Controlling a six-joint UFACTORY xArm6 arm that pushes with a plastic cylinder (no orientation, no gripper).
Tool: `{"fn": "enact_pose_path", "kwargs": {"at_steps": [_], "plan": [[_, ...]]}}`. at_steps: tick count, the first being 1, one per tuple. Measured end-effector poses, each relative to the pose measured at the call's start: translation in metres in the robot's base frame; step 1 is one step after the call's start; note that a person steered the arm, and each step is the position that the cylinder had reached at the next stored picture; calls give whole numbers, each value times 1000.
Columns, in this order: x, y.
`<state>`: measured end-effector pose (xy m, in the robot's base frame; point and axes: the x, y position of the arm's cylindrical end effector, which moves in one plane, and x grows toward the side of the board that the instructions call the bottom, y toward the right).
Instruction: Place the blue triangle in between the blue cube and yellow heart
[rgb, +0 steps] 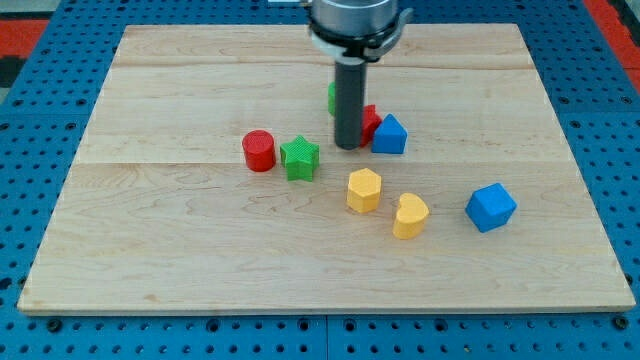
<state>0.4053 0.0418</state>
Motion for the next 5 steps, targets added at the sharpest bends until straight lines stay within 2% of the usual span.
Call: {"fn": "enact_pose_path", "kwargs": {"at_steps": [1, 2, 3, 4, 5], "plan": [[-15, 28], [-10, 54], [47, 80], [-7, 74], [-14, 110]]}}
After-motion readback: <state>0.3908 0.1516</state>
